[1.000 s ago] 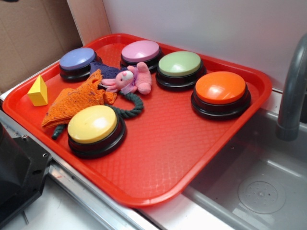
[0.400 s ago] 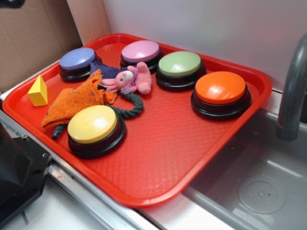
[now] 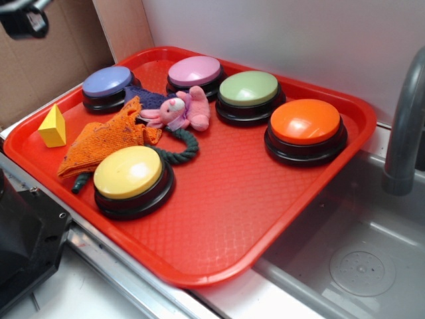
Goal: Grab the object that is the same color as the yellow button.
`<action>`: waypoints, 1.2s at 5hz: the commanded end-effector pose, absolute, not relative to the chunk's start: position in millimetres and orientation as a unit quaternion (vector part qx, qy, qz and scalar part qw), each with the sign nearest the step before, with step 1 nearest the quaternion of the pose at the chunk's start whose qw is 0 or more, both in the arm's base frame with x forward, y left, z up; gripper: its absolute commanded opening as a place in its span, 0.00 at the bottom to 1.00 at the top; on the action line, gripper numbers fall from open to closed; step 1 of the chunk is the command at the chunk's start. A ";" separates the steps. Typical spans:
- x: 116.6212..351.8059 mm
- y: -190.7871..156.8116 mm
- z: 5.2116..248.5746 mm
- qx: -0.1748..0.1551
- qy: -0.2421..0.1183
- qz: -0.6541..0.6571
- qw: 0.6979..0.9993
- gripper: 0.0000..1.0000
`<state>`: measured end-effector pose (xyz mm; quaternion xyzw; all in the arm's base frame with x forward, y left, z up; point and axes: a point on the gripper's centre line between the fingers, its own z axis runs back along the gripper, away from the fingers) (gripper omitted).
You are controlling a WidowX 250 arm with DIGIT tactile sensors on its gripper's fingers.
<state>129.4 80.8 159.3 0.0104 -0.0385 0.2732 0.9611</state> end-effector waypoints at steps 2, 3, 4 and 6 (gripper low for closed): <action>133.5 133.5 84.5 0.059 -0.063 0.412 0.907 1.00; 138.6 141.0 61.6 0.043 -0.058 0.421 0.904 1.00; 140.9 141.2 40.7 0.047 -0.045 0.419 0.906 1.00; 144.5 137.8 17.7 0.013 -0.063 0.414 0.908 1.00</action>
